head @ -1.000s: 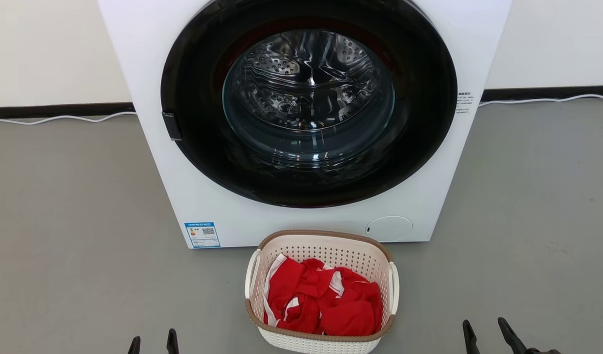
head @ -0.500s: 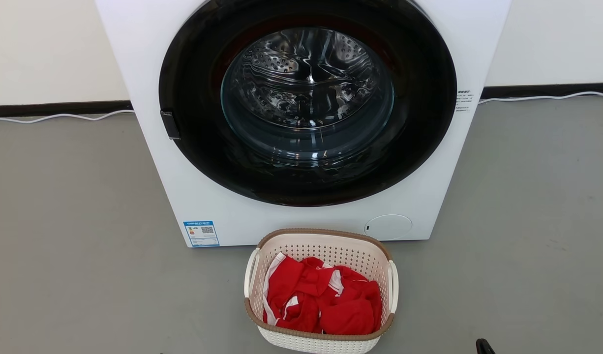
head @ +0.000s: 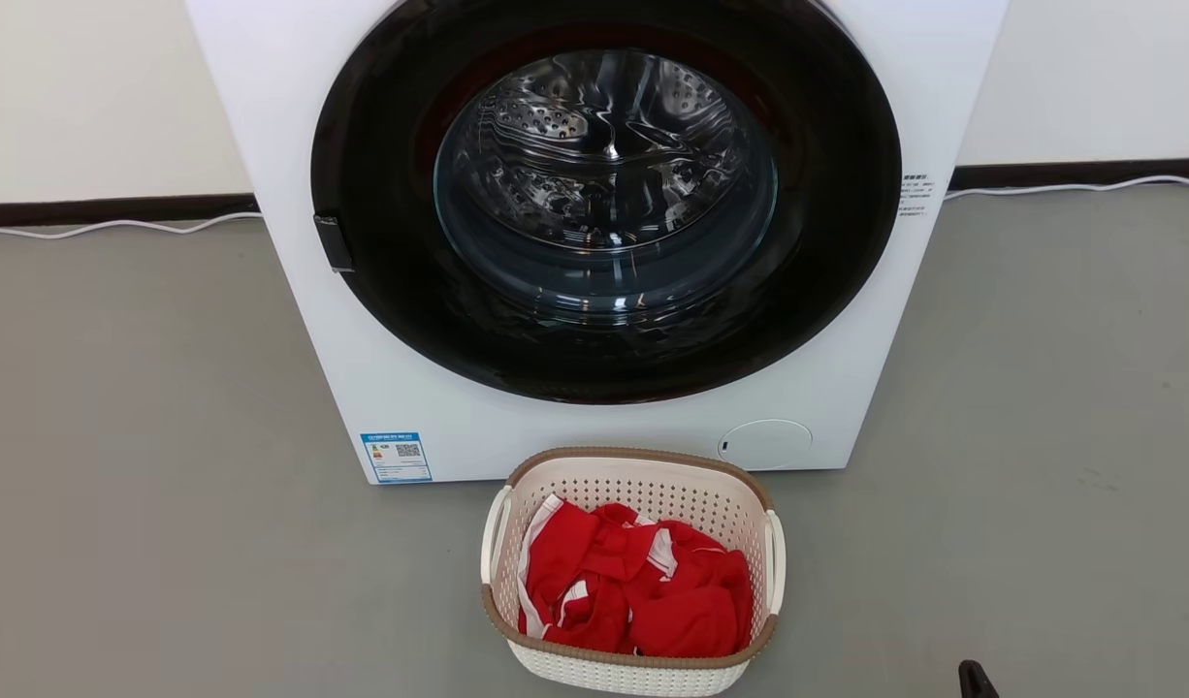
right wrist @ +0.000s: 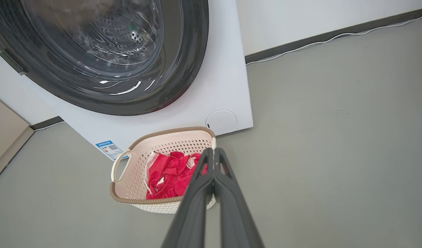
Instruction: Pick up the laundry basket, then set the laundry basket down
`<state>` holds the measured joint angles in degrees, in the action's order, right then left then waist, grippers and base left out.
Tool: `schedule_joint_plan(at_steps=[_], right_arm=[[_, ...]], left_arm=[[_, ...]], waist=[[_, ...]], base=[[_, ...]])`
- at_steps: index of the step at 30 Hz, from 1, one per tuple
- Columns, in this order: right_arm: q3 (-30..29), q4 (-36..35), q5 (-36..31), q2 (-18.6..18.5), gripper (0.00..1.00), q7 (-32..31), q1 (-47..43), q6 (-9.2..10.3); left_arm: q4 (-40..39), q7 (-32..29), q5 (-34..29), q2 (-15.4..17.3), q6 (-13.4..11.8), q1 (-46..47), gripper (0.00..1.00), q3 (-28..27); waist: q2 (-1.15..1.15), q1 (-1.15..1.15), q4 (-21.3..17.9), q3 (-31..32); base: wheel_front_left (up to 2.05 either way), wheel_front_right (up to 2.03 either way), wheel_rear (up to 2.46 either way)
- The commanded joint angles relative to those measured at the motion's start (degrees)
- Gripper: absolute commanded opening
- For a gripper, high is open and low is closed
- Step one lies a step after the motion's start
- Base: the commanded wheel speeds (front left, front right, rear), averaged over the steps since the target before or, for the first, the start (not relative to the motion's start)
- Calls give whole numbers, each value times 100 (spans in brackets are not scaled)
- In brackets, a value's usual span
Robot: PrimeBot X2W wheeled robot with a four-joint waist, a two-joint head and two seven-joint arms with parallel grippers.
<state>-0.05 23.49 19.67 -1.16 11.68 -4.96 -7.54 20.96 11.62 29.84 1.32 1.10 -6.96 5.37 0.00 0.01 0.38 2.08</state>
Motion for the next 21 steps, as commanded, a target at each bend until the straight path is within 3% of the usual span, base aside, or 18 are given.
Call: schedule_joint_plan(at_steps=[1, 21], right_arm=[[-27, -159, 159, -65, 0, -33, 194, 1], [-149, -317, 1571, -86, 0, -387, 377, 2]], left_arm=[[-161, -32, 125, 64, 51, 258, 0, -84], [-266, -386, 1340, 82, 168, 468, 0, -304]], waist=[[0, -1, 0, -2], [0, -1, -8, -47]], base=[[0, 0, 0], [0, 0, 0]])
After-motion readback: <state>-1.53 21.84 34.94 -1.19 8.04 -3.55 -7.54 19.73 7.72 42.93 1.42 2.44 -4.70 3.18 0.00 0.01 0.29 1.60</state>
